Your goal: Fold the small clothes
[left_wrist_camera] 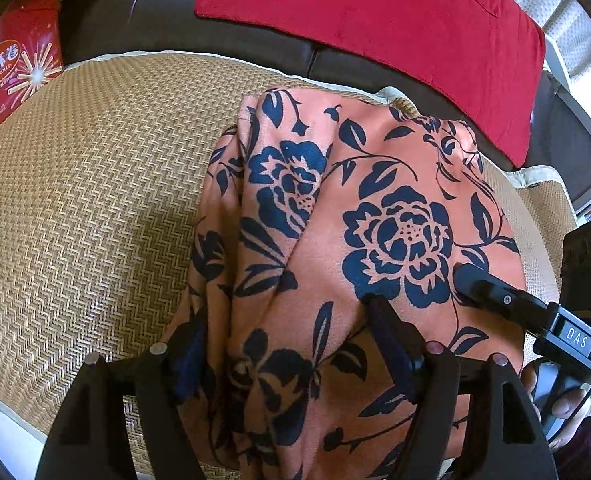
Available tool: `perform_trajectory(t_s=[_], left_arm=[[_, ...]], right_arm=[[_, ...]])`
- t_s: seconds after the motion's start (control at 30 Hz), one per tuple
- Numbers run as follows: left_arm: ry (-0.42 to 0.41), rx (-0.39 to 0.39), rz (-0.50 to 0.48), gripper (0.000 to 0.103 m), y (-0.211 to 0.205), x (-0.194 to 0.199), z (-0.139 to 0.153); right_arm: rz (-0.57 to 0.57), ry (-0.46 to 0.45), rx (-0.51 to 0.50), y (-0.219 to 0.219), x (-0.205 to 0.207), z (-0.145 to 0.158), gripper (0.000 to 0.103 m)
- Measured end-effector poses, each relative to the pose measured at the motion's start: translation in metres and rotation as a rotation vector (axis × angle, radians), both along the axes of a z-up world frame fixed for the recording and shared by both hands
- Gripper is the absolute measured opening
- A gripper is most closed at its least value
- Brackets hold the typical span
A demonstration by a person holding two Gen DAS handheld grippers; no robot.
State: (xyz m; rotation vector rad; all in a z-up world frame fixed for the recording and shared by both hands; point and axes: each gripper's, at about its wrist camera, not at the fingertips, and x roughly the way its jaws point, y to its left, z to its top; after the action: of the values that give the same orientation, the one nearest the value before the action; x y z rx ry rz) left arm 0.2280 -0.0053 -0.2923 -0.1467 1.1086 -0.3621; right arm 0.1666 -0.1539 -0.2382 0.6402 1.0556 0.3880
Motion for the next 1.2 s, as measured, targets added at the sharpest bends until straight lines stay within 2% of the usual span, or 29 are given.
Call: perform_trajectory(t_s=[0.57, 0.7, 0.8, 0.83, 0.87, 0.9, 0.97, 1.03, 1.2], left_arm=[[0.008, -0.012, -0.004, 0.077, 0.008, 0.002, -0.008], [0.041, -0.07, -0.004, 0.078, 0.018, 0.005, -0.011], [0.081, -0.199, 0.006, 0.077, 0.035, 0.008, -0.015], [0.088, -0.231, 0.01, 0.074, 0.04, 0.008, -0.016], [0.091, -0.249, 0.017, 0.059, 0.043, 0.008, -0.017], [0.091, -0.25, 0.024, 0.05, 0.047, 0.009, -0.017], [0.083, -0.264, 0.028, 0.025, 0.054, 0.009, -0.018], [0.048, -0.314, 0.016, 0.021, 0.061, 0.006, -0.011], [-0.066, -0.354, -0.076, 0.019, 0.052, -0.007, 0.011]], right_arm=[[0.0, -0.002, -0.008, 0.002, -0.001, 0.001, 0.06], [0.005, -0.005, -0.015, 0.003, -0.001, 0.003, 0.06], [0.009, -0.01, -0.015, 0.004, -0.001, 0.004, 0.058], [0.012, -0.013, -0.016, 0.005, -0.001, 0.005, 0.057], [0.014, -0.019, -0.017, 0.006, -0.001, 0.006, 0.054], [0.015, -0.023, -0.017, 0.006, -0.001, 0.007, 0.053], [0.011, -0.036, -0.019, 0.006, -0.001, 0.011, 0.048], [0.009, -0.064, -0.015, 0.006, -0.002, 0.017, 0.045], [-0.012, -0.152, -0.024, -0.005, -0.011, 0.038, 0.041]])
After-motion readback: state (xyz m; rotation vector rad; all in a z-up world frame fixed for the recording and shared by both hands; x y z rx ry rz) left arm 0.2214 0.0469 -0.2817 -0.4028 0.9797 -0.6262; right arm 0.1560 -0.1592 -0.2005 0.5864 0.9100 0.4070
